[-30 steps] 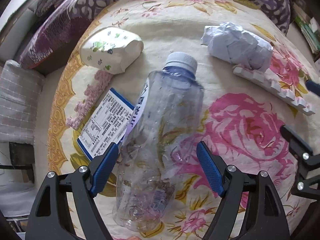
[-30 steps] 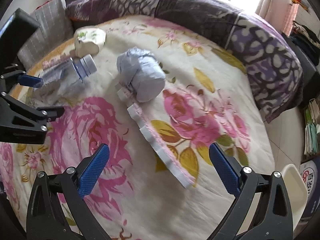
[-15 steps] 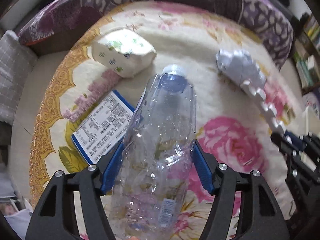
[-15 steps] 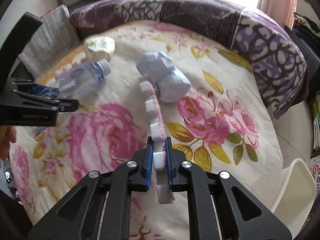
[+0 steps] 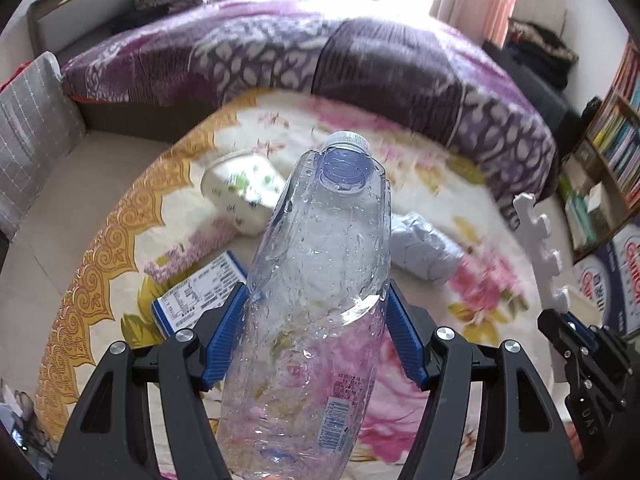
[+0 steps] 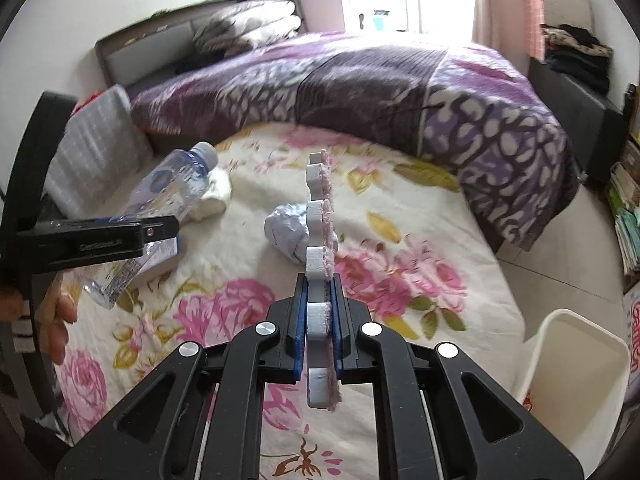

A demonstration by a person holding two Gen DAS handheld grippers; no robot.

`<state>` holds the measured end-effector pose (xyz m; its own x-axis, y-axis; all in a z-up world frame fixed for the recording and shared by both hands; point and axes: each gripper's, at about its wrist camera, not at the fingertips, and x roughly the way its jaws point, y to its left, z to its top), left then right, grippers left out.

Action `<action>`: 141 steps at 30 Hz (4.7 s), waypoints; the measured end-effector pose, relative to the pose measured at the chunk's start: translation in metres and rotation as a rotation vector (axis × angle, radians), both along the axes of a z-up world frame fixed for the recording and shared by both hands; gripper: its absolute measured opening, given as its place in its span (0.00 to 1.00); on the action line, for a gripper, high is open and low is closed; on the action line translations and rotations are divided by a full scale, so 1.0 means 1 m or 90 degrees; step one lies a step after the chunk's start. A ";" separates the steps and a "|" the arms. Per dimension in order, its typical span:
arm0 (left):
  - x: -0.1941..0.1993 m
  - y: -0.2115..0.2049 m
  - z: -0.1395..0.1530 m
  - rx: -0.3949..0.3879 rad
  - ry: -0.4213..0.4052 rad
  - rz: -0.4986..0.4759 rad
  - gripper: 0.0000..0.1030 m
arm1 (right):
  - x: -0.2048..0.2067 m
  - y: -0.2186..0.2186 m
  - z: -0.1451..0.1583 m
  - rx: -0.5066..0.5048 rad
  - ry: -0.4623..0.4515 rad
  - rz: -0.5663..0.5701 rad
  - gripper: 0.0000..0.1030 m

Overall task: Collect trash
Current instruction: 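Grasp the pink foam strip with the right tool while the left holds the bottle, then carry the pink foam strip over the bin and open the right tool, then move the left tool over the bin and release the plastic bottle, then grasp the blue-white card box with the left tool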

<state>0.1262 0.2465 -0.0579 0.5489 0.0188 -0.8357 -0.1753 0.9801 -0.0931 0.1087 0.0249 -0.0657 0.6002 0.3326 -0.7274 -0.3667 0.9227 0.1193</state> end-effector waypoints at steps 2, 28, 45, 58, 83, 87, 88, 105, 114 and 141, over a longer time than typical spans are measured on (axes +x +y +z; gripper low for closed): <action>-0.004 -0.004 0.005 -0.004 -0.020 0.005 0.64 | -0.001 -0.008 0.005 0.009 -0.010 -0.018 0.10; -0.016 -0.091 0.032 -0.022 -0.119 -0.018 0.64 | -0.018 -0.099 0.026 0.019 -0.038 -0.141 0.10; -0.016 -0.172 0.027 -0.026 -0.111 -0.115 0.64 | -0.019 -0.207 0.021 0.048 0.022 -0.343 0.13; -0.017 -0.231 0.021 -0.040 -0.092 -0.199 0.64 | -0.033 -0.277 0.022 0.085 0.026 -0.479 0.60; -0.037 -0.322 0.000 -0.274 0.017 -0.381 0.69 | -0.055 -0.328 0.030 0.103 0.014 -0.568 0.79; -0.036 -0.317 0.002 -0.260 0.013 -0.366 0.71 | -0.053 -0.325 0.029 0.098 0.018 -0.559 0.81; -0.034 -0.314 0.002 -0.254 0.015 -0.356 0.72 | -0.052 -0.324 0.028 0.096 0.019 -0.557 0.81; -0.004 -0.172 -0.037 0.037 0.067 -0.172 0.75 | -0.023 -0.252 0.009 0.028 0.071 -0.439 0.87; 0.020 -0.049 -0.080 0.189 0.181 -0.111 0.75 | 0.002 -0.171 -0.010 -0.051 0.065 -0.281 0.90; 0.028 0.094 -0.103 0.054 0.233 -0.206 0.66 | 0.102 0.108 -0.085 -0.177 0.114 0.178 0.40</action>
<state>0.1541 0.3409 -0.1611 0.2089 -0.0274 -0.9775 0.1331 0.9911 0.0007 0.2103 0.1325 -0.1504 0.3708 0.2410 -0.8969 -0.6030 0.7970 -0.0352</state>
